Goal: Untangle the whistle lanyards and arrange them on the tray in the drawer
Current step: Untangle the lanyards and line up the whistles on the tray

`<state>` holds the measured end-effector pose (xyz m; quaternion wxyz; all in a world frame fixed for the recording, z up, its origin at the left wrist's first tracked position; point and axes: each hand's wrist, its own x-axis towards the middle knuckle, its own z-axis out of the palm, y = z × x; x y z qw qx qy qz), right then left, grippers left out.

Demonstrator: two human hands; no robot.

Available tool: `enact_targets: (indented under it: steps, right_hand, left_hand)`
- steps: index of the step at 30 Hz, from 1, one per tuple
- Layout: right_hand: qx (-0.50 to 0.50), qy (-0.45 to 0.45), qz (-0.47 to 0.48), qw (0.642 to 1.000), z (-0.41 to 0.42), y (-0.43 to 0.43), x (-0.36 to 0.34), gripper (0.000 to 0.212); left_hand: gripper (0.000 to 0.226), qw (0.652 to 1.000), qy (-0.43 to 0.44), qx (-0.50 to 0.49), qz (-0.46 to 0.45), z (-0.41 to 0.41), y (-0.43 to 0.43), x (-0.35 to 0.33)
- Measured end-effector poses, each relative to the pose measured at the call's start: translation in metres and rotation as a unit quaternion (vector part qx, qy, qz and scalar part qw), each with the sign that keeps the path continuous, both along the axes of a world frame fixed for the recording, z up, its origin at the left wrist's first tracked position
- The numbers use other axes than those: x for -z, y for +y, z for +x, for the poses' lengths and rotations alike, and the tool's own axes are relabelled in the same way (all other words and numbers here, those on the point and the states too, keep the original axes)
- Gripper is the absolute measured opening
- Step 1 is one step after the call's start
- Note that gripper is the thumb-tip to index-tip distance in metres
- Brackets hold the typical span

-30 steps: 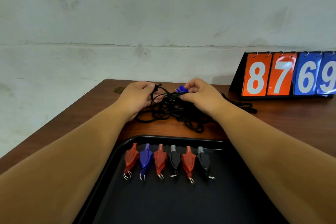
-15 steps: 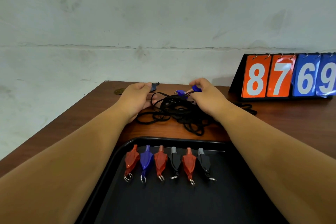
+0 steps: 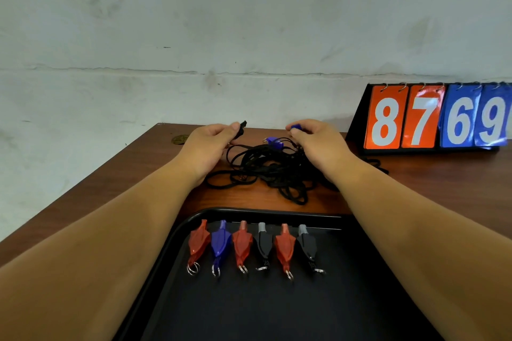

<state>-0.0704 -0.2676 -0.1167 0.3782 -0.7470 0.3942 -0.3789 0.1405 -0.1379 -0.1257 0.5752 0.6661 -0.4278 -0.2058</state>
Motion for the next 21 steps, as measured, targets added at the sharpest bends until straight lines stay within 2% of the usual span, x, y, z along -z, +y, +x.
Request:
enact_targets:
  steps: [4,10,12,15,19,21]
  right_hand:
    - [-0.023,-0.043,0.022,0.999,-0.011,0.011,-0.014,0.019]
    - [-0.024,-0.029,-0.016,0.999,-0.039,0.038,-0.058,0.032]
    - [-0.027,-0.022,-0.030,0.999,-0.055,0.049,-0.072,0.028]
    - [-0.038,-0.029,-0.009,0.999,-0.082,0.067,-0.087,0.024]
    - [-0.051,0.020,-0.001,0.999,-0.105,0.082,-0.092,0.029]
    - [-0.062,0.016,0.001,0.998,-0.122,0.093,-0.093,0.033]
  left_hand:
    - [0.025,1.000,0.006,0.006,-0.017,-0.007,0.008,-0.012]
    - [0.013,0.998,0.014,0.055,-0.025,-0.022,0.022,-0.047]
    - [0.010,0.996,0.028,0.080,-0.018,-0.035,0.029,-0.059]
    - [0.014,0.992,0.019,0.124,-0.001,-0.064,0.049,-0.074]
    - [0.031,0.983,-0.003,0.183,0.020,-0.092,0.074,-0.085]
    - [0.031,0.980,0.010,0.195,0.021,-0.111,0.090,-0.092]
